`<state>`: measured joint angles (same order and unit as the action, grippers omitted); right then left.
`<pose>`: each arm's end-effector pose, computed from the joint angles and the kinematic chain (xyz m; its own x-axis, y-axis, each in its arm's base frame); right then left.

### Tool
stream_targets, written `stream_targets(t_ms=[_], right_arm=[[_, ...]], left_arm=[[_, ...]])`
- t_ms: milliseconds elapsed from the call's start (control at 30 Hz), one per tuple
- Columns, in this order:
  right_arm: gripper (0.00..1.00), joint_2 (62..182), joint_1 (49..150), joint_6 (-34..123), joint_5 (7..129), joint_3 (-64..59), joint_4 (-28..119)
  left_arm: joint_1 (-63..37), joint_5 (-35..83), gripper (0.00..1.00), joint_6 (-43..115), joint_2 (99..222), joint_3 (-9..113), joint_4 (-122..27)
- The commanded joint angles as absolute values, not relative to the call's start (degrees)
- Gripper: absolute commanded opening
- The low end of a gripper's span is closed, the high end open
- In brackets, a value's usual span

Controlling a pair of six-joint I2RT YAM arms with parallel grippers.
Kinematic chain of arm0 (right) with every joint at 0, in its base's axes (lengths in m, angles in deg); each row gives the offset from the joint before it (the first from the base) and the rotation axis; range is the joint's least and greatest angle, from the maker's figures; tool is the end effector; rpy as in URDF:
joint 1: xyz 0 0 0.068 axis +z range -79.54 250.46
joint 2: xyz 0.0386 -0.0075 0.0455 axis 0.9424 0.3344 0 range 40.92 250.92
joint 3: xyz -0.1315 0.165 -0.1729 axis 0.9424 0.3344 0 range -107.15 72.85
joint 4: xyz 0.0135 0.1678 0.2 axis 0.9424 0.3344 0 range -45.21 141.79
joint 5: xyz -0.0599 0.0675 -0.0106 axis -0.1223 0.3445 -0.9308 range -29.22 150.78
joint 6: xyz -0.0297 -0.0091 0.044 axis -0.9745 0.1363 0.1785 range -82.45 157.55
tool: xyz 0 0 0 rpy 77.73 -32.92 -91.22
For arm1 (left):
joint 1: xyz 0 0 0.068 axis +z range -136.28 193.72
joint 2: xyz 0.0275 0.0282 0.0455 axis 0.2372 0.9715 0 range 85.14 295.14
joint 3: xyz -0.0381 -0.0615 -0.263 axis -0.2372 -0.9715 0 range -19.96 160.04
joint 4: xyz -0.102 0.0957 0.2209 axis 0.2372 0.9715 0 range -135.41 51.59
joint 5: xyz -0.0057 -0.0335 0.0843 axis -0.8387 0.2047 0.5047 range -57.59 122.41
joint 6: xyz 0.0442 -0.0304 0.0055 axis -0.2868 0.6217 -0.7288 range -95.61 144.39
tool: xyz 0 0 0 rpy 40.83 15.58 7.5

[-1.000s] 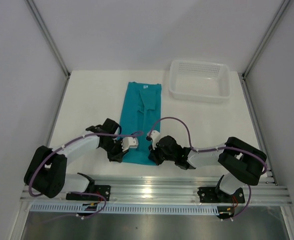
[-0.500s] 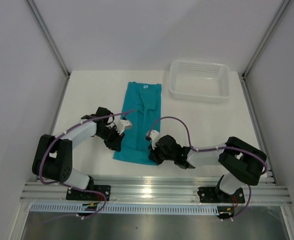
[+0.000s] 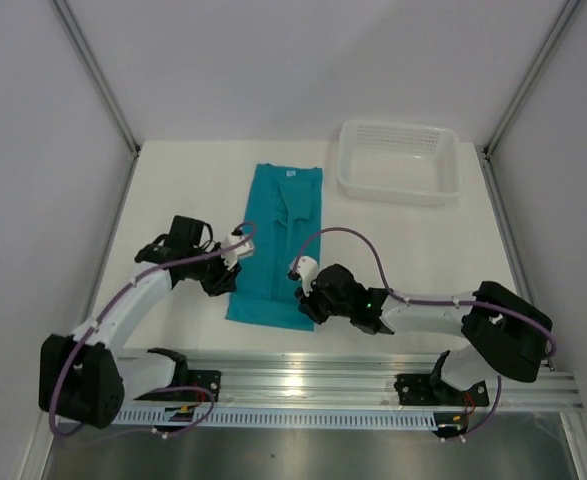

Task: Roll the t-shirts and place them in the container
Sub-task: Roll the tshirt

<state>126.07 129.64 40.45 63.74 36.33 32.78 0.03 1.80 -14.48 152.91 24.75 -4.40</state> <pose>0.1482 0.2521 0.1670 -0.3497 -0.4875 -0.8000 -0.8622 0.5015 0.0713 0.2045 -0.0684 0.2230 -0.4167 0.6575 -0.6278 0.8754 0.4764 -0.0821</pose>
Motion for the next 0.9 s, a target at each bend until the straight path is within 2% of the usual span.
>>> stream_targets(t_ms=[0, 167, 300, 533, 867], right_arm=[[0.20, 121.5, 131.3, 32.4, 62.4, 34.0, 38.1], [0.27, 116.5, 135.3, 19.6, 62.0, 36.3, 41.8], [0.29, 116.1, 138.4, 6.6, 63.4, 38.1, 44.5], [0.29, 121.1, 138.8, 3.4, 64.4, 36.8, 46.9], [0.29, 126.0, 138.7, 4.0, 66.1, 35.6, 47.6]], left_arm=[[-1.4, 2.0, 0.38, -26.4, 145.6, 19.9, -3.7], [-3.7, 2.0, 0.43, -42.6, 138.4, 9.9, -6.2], [-4.7, 0.3, 0.54, -50.7, 134.8, 7.1, -7.4], [-7.9, 2.5, 0.57, -55.0, 137.2, 4.2, -12.4], [-10.3, 7.3, 0.57, -58.8, 142.4, 3.6, -9.9]])
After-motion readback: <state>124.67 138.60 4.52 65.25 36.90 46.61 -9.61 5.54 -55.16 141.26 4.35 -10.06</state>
